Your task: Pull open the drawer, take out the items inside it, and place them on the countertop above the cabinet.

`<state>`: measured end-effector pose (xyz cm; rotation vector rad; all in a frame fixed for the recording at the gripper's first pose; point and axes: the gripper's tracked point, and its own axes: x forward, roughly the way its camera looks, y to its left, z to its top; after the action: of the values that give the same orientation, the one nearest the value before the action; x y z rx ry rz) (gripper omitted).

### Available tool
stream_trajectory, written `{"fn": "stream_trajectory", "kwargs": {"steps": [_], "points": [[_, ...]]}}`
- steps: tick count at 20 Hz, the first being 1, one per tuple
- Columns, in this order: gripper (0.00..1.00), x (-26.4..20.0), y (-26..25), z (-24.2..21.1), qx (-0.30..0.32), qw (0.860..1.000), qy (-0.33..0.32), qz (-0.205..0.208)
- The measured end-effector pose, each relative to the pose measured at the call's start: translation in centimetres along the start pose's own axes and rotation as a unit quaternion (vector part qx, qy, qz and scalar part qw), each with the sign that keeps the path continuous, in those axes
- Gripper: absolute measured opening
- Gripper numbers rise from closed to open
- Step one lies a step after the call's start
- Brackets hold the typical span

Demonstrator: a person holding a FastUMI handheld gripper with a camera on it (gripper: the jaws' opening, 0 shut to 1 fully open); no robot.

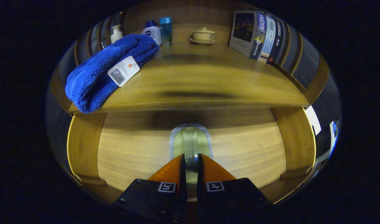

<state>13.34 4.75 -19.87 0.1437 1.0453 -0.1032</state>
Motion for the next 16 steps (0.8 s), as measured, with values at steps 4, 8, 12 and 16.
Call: {"fn": "stream_trajectory", "kwargs": {"steps": [4,8,12,16], "points": [[0.22,-1.5,0.4,0.6,0.015,1.000,-0.019,0.008],[0.22,-4.1,-0.6,1.2,0.005,0.999,-0.043,-0.005],[0.22,-7.3,-1.8,1.7,0.000,0.997,-0.073,-0.021],[0.21,-10.8,-3.0,2.0,-0.007,0.993,-0.105,-0.044]]}}
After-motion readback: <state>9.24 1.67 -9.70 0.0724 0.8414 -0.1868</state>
